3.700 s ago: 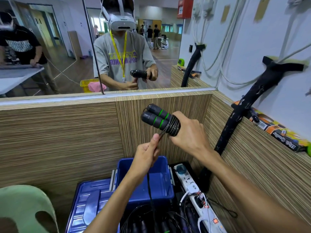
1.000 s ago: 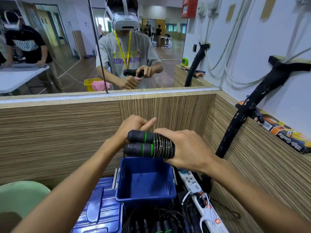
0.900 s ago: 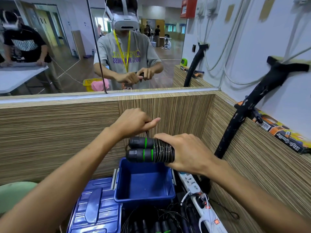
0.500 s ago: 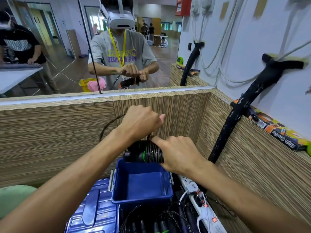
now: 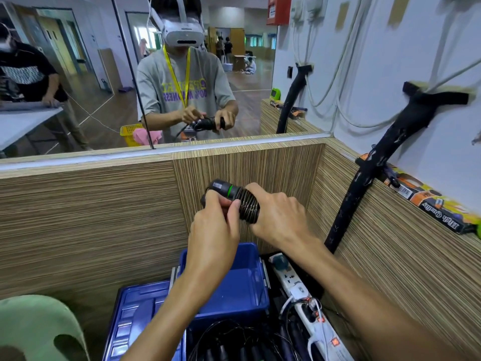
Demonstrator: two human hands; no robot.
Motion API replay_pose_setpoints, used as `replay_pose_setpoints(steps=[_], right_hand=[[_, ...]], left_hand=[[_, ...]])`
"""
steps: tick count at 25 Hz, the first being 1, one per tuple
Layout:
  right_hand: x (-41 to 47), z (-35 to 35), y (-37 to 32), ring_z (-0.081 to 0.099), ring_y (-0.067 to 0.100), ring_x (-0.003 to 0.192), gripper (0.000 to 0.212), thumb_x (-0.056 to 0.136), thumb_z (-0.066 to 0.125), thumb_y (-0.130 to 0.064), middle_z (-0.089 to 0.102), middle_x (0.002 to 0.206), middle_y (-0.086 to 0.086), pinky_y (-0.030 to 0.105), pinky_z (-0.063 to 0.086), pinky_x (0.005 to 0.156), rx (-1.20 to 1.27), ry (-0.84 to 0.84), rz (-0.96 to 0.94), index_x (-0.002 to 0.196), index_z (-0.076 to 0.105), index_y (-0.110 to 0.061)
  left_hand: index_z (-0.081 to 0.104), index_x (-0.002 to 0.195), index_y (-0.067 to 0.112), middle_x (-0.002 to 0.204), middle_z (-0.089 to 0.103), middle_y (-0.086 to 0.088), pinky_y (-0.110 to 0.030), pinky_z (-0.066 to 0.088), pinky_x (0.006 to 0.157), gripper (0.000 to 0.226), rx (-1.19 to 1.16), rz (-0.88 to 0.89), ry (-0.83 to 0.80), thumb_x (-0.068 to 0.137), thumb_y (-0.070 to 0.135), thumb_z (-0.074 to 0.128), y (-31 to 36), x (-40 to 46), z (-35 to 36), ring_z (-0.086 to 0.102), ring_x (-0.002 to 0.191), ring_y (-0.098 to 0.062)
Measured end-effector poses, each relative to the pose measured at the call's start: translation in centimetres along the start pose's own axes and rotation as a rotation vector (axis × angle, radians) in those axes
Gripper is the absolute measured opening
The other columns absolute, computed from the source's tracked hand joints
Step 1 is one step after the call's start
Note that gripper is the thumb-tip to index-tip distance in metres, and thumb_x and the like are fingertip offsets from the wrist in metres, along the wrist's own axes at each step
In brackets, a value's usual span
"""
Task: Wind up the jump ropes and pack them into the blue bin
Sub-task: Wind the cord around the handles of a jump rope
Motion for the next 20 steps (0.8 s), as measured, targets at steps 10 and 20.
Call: replay_pose_setpoints(steps=[10, 20], right_hand=[[-0.1, -1.3, 1.9, 0.060, 0.017, 0.067, 0.049, 0.085, 0.068, -0.031, 0.064, 0.084, -0.006, 0.028, 0.048, 0.063, 0.075, 0.050, 0.031, 0.128, 0.046, -0.035], [-1.0, -2.0, 1.7, 0.066, 0.015, 0.069, 0.048, 0.079, 0.071, -0.030, 0.065, 0.078, -0.009, 0.036, 0.058, 0.069, 0.269, 0.024, 0.019, 0.121, 0.050, -0.039]], left_hand=[[0.045, 0.084, 0.015, 0.054, 0.043, 0.005, -0.022, 0.032, 0.047, 0.030, -0.482, -0.214, 0.045, 0.090, 0.043, 0.055, -2.5, -3.9, 1.7, 0.035, 0.048, -0.007], [0.041, 0.057, 0.022, 0.052, 0.029, 0.009, -0.026, 0.016, 0.047, 0.050, -0.769, -0.285, -0.199, 0.093, 0.055, 0.049, -4.4, -4.2, 2.8, 0.022, 0.048, -0.009]])
Point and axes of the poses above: each hand's wrist, its own x-axis towards the middle knuckle, its own z-axis out of the palm, y = z × x, the point moved 4 cm from there along x, towards the middle knuckle
